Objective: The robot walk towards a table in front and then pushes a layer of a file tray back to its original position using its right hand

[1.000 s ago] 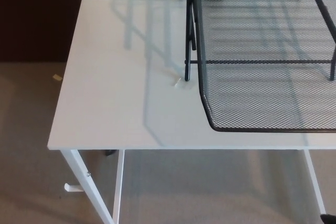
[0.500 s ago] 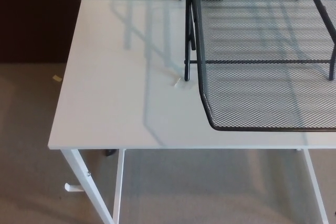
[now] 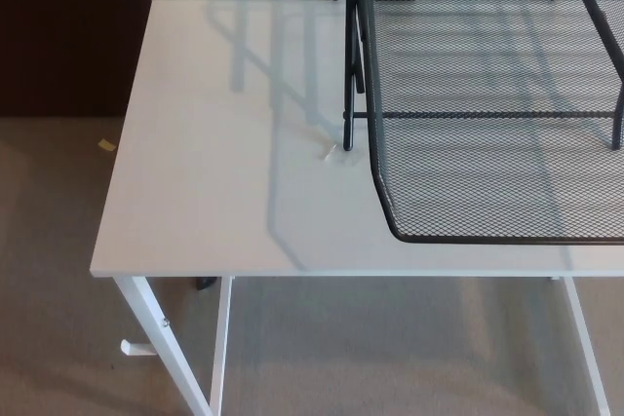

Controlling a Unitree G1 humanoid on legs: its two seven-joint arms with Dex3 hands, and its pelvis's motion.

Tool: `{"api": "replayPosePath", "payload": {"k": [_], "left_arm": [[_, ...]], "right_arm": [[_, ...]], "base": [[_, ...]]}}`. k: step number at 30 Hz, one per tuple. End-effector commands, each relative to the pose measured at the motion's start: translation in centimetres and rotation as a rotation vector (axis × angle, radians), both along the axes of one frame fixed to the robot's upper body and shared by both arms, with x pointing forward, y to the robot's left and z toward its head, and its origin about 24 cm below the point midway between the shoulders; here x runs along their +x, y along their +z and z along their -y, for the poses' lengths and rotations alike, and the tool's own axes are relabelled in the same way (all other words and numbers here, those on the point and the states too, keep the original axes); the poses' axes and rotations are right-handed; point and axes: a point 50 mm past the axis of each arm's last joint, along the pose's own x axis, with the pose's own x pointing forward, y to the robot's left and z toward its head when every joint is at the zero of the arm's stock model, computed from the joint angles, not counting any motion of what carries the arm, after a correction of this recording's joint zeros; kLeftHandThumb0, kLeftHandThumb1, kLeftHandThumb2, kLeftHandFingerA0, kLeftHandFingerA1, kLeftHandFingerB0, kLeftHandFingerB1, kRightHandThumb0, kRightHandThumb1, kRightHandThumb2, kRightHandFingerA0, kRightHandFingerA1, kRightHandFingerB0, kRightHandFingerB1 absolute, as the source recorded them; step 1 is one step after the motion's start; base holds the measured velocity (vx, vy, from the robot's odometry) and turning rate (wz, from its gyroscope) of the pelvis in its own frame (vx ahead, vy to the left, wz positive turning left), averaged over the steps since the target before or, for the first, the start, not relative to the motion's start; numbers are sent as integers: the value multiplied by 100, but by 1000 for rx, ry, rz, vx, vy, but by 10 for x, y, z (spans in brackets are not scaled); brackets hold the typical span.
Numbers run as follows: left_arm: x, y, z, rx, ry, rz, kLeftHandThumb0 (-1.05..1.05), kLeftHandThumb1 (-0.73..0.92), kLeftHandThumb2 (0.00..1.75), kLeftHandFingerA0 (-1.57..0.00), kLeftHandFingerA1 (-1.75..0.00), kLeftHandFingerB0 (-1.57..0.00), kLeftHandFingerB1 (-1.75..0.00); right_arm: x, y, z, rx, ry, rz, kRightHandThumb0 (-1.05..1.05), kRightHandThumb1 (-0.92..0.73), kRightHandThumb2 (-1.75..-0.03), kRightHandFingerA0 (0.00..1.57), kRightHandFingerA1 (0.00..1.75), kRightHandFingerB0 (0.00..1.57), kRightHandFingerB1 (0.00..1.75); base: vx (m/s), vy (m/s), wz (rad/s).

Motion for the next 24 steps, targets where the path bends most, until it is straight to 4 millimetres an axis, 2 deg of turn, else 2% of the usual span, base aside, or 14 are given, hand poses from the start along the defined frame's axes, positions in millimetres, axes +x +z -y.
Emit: {"api": "replayPosePath", "payload": {"k": [1, 2, 3, 4, 6, 7, 8, 9, 11, 17, 18, 20, 21, 24], "left_arm": [[5, 10, -18, 25, 51, -24, -17, 54, 56, -48, -44, -38, -35], [5, 10, -18, 27, 50, -28, -18, 53, 55, -48, -43, -38, -34], [6, 10, -18, 30, 49, -33, -18, 53, 55, -48, -43, -38, -34], [8, 11, -18, 26, 52, -30, -18, 53, 55, -48, -43, -38, -34], [9, 11, -19, 10, 62, -21, -17, 53, 55, -48, -43, -37, -34], [9, 12, -19, 15, 54, -20, -18, 54, 56, -49, -43, -37, -34], [10, 13, -19, 20, 47, -17, -18, 53, 55, -49, -43, -37, -35], [10, 13, -19, 26, 41, -13, -18, 53, 55, -49, -43, -37, -35], [11, 13, -19, 41, 33, -28, -20, 54, 56, -49, -41, -37, -34], [12, 15, -20, 46, 20, -26, -21, 54, 56, -49, -41, -36, -34], [12, 15, -20, 41, 21, -22, -20, 53, 56, -49, -42, -37, -34], [12, 15, -19, 38, 21, -21, -20, 53, 56, -49, -42, -37, -34], [13, 14, -19, 36, 27, -22, -20, 53, 56, -49, -42, -37, -34], [15, 15, -19, 41, 10, -19, -21, 54, 56, -49, -42, -37, -34]], "right_arm": [[-3, 69, -50, -562, 163, 579, -67, -38, -76, 13, 52, 19, 46], [4, 67, -51, -571, 170, 550, -60, -45, -55, 8, 41, 21, 32], [12, 65, -53, -585, 178, 514, -60, -45, -55, 8, 41, 21, 32], [16, 63, -54, -594, 180, 492, -67, -40, -73, 2, 39, 10, 40], [25, 60, -55, -607, 186, 457, -62, -38, -75, 2, 36, 10, 39], [36, 56, -55, -617, 186, 435, -59, -48, -55, 0, 41, 15, 29], [44, 52, -56, -622, 184, 414, -59, -37, -72, 3, 30, 10, 36], [50, 48, -56, -625, 181, 397, -59, -37, -72, 3, 30, 10, 36], [55, 45, -57, -637, 177, 376, -54, -42, -55, 0, 36, 12, 28], [69, 36, -61, -671, 172, 341, -54, -45, -54, 0, 40, 11, 30], [75, 34, -62, -678, 168, 334, -57, -37, -70, 4, 33, 9, 36], [77, 33, -62, -684, 165, 332, -57, -37, -70, 4, 33, 9, 36], [85, 30, -62, -707, 154, 320, -53, -43, -54, 4, 39, 13, 31], [95, 26, -62, -748, 130, 295, -55, -42, -54, 5, 39, 13, 31]], "base": [[0, 0, 0], [0, 0, 0], [0, 0, 0], [0, 0, 0], [0, 0, 0], [0, 0, 0], [0, 0, 0], [0, 0, 0], [0, 0, 0], [0, 0, 0], [0, 0, 0], [0, 0, 0], [0, 0, 0], [0, 0, 0]]}}
